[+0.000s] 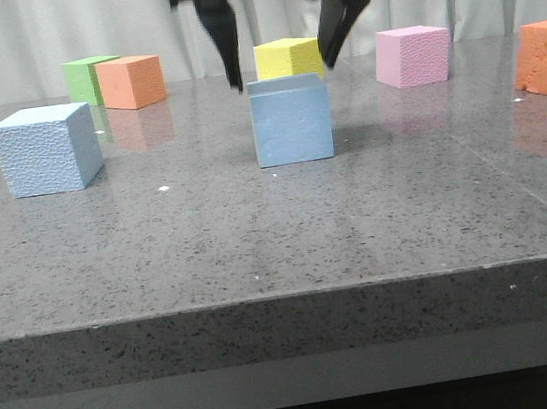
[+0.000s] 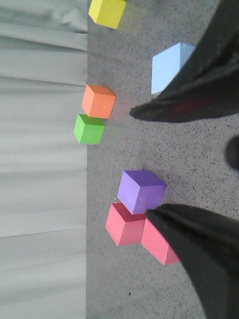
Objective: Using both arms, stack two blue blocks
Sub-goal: 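Open the right gripper and lift it away from the cube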
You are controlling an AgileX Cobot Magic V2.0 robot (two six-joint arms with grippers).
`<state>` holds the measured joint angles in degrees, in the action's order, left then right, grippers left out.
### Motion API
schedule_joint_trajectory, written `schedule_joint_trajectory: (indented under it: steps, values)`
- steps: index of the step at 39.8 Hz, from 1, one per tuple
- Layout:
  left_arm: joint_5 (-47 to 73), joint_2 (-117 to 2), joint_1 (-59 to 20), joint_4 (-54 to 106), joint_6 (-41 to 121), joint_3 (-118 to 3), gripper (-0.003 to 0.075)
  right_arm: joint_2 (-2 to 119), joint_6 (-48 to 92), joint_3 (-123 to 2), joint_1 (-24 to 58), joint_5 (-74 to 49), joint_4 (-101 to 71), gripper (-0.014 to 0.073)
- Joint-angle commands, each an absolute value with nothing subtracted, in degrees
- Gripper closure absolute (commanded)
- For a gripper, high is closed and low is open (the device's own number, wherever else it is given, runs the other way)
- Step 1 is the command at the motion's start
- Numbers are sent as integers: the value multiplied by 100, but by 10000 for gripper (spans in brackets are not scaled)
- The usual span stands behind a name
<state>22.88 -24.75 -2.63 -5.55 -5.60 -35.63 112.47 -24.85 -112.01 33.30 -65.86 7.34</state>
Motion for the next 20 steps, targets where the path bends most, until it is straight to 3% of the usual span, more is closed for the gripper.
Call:
schedule_joint_trajectory:
  steps: [1,11,20]
  values:
    - [1825,-2550,-299,-565,-557,-3735,355,10498,-1429,-11343,3103,-6648,247,-22]
    - [1825,-2550,-299,-565,-557,-3735,355,9236,-530,-10205,2669,-6698,63,-22]
    - [1825,-2550,-299,-565,-557,-3735,355,7601,-145,-8558,2621,-5672,69,-22]
